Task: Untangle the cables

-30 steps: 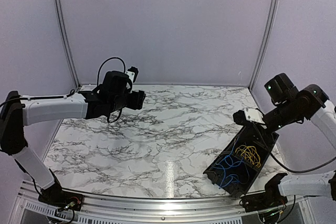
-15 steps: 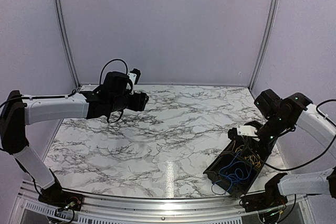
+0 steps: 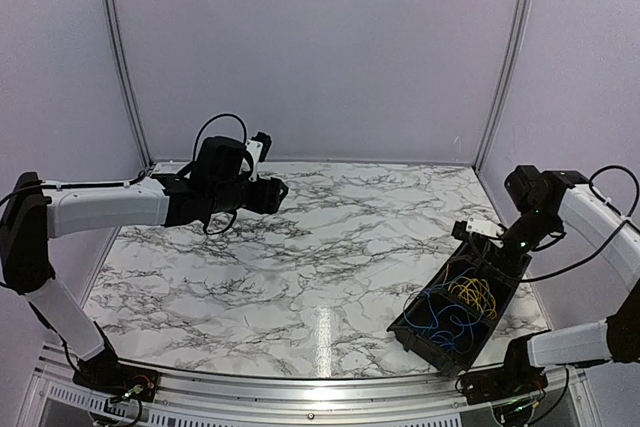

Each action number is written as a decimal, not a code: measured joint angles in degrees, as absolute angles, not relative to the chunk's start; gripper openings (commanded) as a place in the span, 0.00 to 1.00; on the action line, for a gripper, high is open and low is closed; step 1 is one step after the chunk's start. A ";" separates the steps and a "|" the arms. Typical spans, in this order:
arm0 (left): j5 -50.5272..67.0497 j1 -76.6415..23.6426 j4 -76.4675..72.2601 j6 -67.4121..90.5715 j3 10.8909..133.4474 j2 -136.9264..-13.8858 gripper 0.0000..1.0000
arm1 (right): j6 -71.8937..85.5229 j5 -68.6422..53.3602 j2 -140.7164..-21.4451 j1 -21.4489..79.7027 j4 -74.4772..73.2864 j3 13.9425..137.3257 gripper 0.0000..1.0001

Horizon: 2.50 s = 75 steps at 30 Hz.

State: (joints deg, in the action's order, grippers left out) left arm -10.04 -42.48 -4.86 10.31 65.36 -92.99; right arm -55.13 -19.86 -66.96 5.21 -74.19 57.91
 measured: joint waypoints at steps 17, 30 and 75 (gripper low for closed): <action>-8.80 -42.48 -4.84 10.33 65.36 -92.99 0.74 | -68.07 -17.06 -59.13 4.08 -77.01 56.64 0.00; -8.03 -42.48 -4.82 10.98 65.36 -93.56 0.74 | -65.91 -13.50 -61.98 20.03 -77.45 53.19 0.00; -11.03 -42.48 -1.63 10.94 65.39 -88.44 0.83 | -41.01 -10.66 -60.62 13.34 -42.06 68.60 0.99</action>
State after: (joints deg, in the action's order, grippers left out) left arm -11.03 -42.48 -1.63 10.94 65.39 -88.44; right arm -41.01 -10.66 -60.62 13.34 -42.06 68.60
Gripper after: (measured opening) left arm 0.794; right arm 0.985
